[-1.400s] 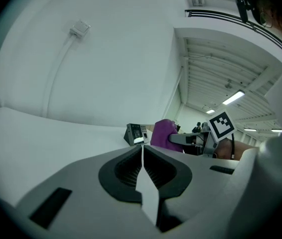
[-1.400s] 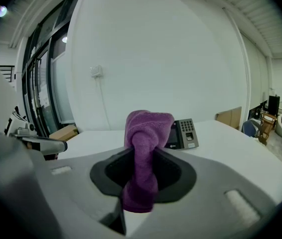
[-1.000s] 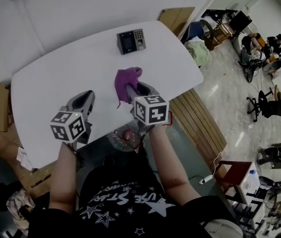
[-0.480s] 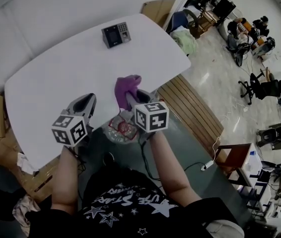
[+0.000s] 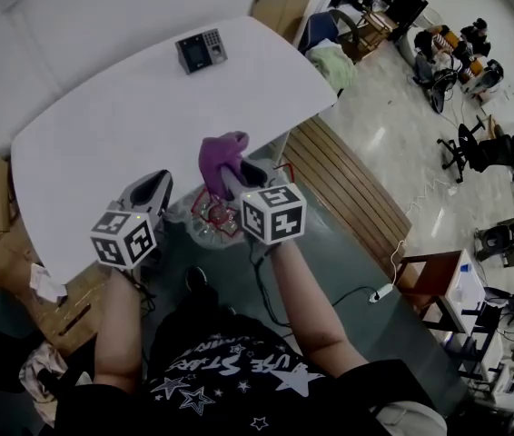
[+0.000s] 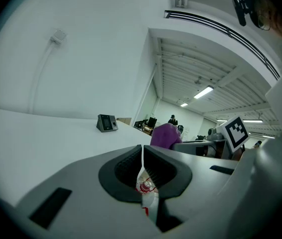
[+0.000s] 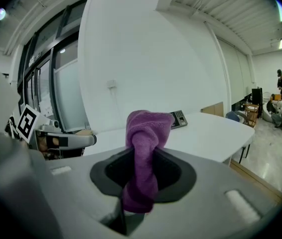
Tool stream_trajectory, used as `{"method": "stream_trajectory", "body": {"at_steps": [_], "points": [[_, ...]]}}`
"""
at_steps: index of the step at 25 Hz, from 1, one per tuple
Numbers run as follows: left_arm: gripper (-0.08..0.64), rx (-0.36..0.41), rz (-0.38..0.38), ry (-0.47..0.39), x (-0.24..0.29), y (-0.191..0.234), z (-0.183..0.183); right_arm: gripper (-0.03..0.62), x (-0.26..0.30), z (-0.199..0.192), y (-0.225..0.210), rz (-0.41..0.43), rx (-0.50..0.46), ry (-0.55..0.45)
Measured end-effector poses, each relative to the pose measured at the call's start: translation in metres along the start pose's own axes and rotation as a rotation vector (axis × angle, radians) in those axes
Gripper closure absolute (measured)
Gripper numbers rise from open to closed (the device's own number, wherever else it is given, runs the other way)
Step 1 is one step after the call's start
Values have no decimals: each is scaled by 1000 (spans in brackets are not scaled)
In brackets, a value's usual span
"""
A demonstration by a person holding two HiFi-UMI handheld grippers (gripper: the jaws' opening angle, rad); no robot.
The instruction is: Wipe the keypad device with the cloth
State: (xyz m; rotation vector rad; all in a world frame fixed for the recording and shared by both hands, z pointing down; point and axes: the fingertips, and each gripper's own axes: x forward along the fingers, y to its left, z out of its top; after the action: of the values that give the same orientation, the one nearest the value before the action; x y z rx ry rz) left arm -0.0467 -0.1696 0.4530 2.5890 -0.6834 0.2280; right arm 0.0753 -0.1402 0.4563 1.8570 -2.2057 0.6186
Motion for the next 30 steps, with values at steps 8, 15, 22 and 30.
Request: {"method": "stream_trajectory", "body": {"at_steps": [8,15,22,30], "points": [[541,16,5,-20,-24,-49,-13,494,-56,-10,1,-2,-7,-25],[541,39,13,-38,-61,-106,-27,494,-117,-22,15,16,-10,-51],[540,38,26,-48,-98,-145,-47,494,-165,-38,33,38,-20,-51],[540,54,10,-70,-112,-165,-50,494,-186,-51,46,35,-45,-37]]}}
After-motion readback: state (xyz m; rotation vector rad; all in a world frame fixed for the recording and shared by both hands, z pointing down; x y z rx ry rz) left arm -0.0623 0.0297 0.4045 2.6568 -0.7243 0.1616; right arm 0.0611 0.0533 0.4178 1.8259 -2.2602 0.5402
